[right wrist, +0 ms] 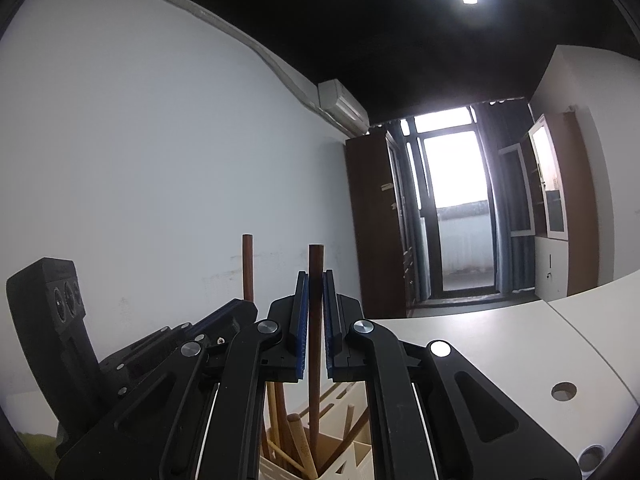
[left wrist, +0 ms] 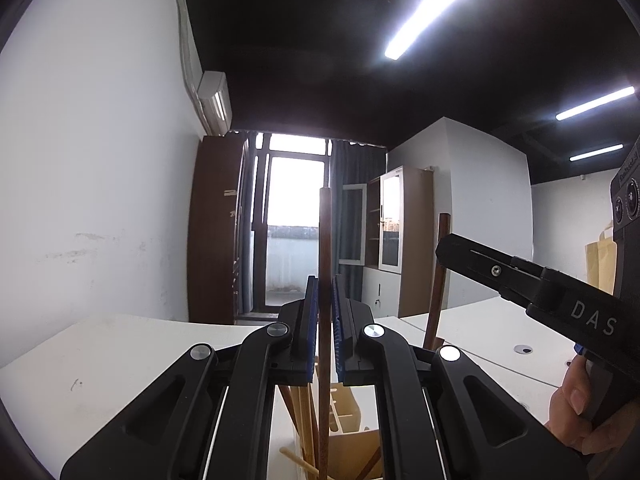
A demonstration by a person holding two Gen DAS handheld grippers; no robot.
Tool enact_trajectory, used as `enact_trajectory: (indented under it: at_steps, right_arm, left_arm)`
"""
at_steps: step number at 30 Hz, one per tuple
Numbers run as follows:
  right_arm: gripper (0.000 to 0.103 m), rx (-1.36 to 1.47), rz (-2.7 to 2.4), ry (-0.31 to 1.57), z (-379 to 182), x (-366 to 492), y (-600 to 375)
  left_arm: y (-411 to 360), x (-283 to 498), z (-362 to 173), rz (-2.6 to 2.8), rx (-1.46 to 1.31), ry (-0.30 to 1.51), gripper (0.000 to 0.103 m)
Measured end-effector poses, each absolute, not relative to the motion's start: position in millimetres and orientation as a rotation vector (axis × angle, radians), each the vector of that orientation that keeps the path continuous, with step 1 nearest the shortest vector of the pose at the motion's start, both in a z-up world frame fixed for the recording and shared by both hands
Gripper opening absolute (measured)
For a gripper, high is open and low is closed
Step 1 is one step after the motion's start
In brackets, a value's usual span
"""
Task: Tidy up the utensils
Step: 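Lower both brown chopsticks into the holder slots, then open both tools to release the chopsticks into the holder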
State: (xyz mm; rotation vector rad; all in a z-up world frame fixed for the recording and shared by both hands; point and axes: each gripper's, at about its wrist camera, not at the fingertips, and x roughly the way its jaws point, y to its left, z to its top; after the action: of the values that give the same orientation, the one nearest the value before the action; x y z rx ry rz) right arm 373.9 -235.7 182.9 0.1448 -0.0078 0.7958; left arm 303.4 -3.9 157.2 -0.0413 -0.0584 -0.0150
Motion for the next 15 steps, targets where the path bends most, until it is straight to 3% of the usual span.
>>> enact_trajectory:
  at_steps: [15]
  right_arm:
    - [0.012,0.174,0.769,0.043,180,374,-249]
  left_arm:
    - [12,286,168,-0.048,-0.077,-0.023,0.012]
